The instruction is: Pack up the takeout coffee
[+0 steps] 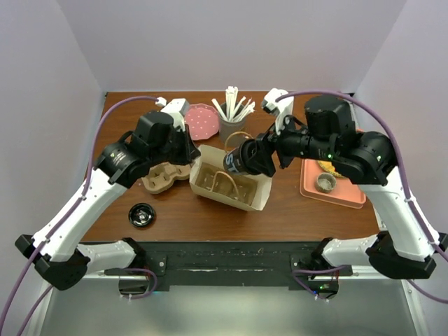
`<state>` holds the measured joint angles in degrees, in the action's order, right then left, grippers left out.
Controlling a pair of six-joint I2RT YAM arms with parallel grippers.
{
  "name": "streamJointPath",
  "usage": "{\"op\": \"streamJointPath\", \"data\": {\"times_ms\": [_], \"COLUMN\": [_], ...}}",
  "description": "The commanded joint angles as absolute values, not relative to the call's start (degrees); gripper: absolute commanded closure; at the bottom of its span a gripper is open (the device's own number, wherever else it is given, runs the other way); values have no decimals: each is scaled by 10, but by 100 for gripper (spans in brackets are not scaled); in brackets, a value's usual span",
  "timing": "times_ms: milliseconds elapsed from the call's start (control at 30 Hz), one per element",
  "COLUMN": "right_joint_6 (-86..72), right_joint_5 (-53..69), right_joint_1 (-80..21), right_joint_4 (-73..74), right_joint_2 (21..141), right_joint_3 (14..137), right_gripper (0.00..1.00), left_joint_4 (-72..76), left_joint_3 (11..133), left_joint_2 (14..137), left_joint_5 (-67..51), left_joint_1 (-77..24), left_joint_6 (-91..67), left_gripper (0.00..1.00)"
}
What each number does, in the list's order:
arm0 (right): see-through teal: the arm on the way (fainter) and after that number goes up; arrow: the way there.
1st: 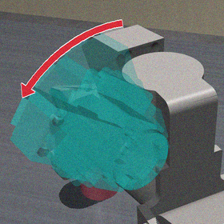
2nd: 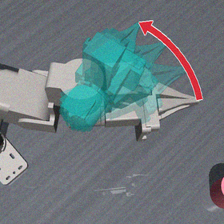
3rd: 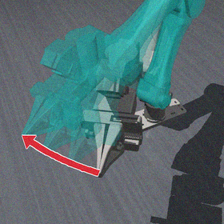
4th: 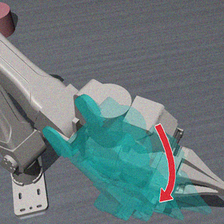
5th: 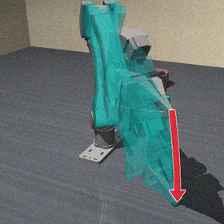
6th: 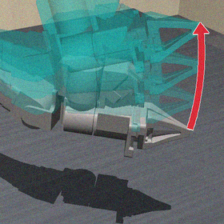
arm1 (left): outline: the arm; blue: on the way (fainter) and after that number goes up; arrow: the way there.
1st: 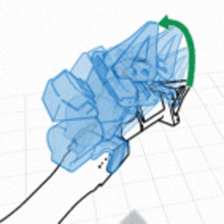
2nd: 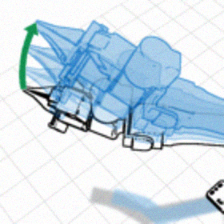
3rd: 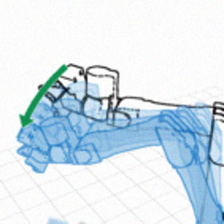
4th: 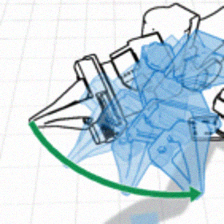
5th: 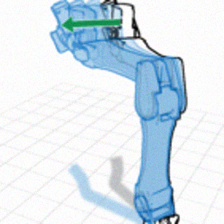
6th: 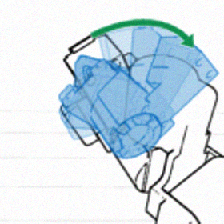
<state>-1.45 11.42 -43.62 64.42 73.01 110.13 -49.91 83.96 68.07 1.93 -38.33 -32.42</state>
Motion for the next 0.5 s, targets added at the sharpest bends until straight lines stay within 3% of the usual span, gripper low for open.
{"op": "streamJointPath", "data": {"times_ms": [0, 333, 467], "right_joint_6": [-18, 20, 44], "right_joint_5": [-27, -191, -222], "right_joint_1": [-497, -684, -706], "right_joint_4": [650, 640, 621], "right_joint_2": [708, 709, 725], "right_joint_3": [1080, 1015, 1017], "right_gripper": [66, 67, 68], "left_joint_4": [-419, -360, -346], "left_joint_3": [785, 696, 691], "left_joint_2": [640, 573, 556], "left_joint_5": [-10, -32, -33], "left_joint_1": [-383, -382, -382], "left_joint_6": [-346, -351, -352], "left_gripper": [100, 100, 100]}}
